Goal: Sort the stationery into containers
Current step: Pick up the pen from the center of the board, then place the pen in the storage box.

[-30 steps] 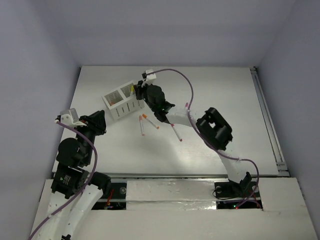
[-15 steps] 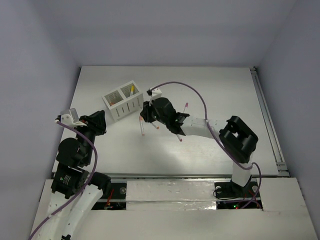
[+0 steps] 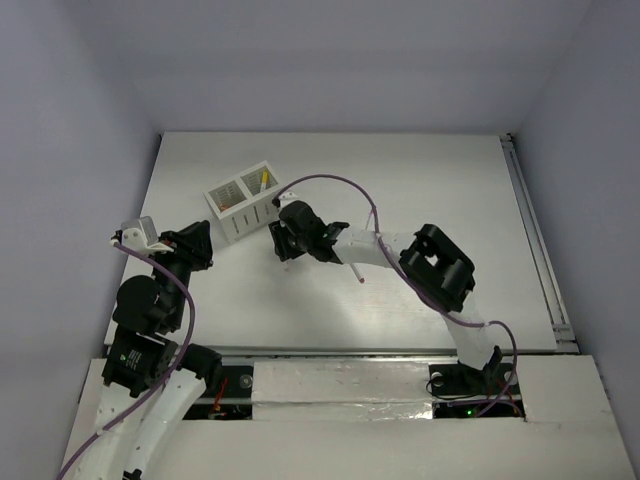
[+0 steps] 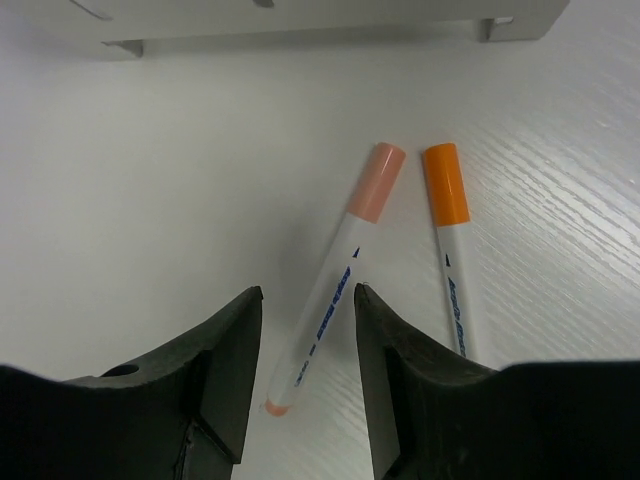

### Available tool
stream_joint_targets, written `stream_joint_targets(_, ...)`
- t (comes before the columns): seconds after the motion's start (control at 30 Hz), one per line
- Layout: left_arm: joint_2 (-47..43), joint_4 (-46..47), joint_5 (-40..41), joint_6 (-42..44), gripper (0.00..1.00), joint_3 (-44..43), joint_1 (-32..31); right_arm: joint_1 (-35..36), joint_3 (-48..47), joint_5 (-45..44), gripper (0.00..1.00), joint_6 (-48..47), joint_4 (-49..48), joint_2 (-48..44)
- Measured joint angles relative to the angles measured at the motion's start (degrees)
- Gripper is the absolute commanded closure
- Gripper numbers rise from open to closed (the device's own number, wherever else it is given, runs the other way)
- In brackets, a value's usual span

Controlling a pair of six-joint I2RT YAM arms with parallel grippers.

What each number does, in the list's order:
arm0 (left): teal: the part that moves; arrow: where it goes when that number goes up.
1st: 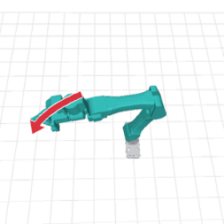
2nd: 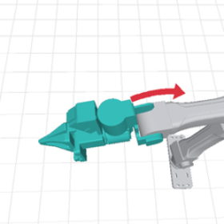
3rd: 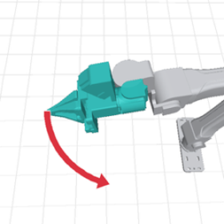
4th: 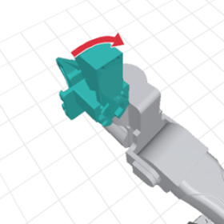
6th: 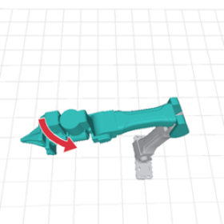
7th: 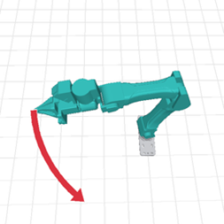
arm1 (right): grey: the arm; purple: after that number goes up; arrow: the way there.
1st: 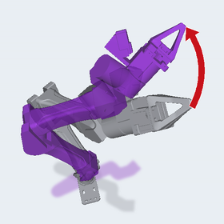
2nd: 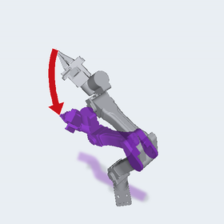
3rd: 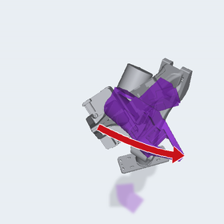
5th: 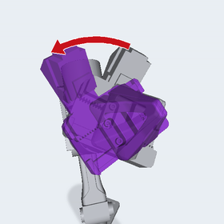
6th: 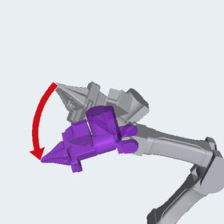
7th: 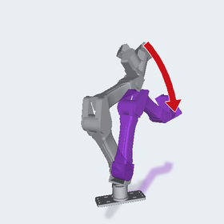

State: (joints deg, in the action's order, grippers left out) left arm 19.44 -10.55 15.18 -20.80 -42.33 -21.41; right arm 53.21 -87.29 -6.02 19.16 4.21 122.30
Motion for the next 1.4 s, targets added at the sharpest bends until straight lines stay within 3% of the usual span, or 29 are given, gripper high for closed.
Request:
stream_joint_targets(0.33,0.39,0.0,-0.04,0.26,0.83,0.0,-0.81,2.43,-14.75,-8.61,0.55,-3.34,8.48,10.45)
stream_joint_targets(0.47,0.52,0.0,0.0,0.31,0.83,0.0,-1.16,4.61,-19.06,-14.29,0.69,-5.35,11.41,13.05)
stream_joint_targets(0.5,0.52,0.0,0.04,0.33,0.83,0.0,-1.29,5.14,-19.39,-15.41,0.79,-5.53,11.43,13.31)
stream_joint_targets(0.67,0.66,0.0,0.07,0.37,0.83,0.0,-1.92,7.45,-17.22,-20.44,0.97,-6.14,10.34,12.72)
stream_joint_targets(0.97,0.68,0.0,0.31,0.37,0.83,0.0,-2.16,8.59,-3.69,-23.39,1.0,-6.14,7.37,3.08)
stream_joint_targets(1.2,0.7,0.0,0.46,0.37,0.83,0.0,-2.16,8.02,1.11,-22.64,1.0,-7.37,-5.2,-8.48)
stream_joint_targets(1.4,0.7,-0.02,0.59,0.37,0.83,0.0,-2.16,4.94,-8.41,-23.21,1.0,-10.86,-21.79,-5.99)
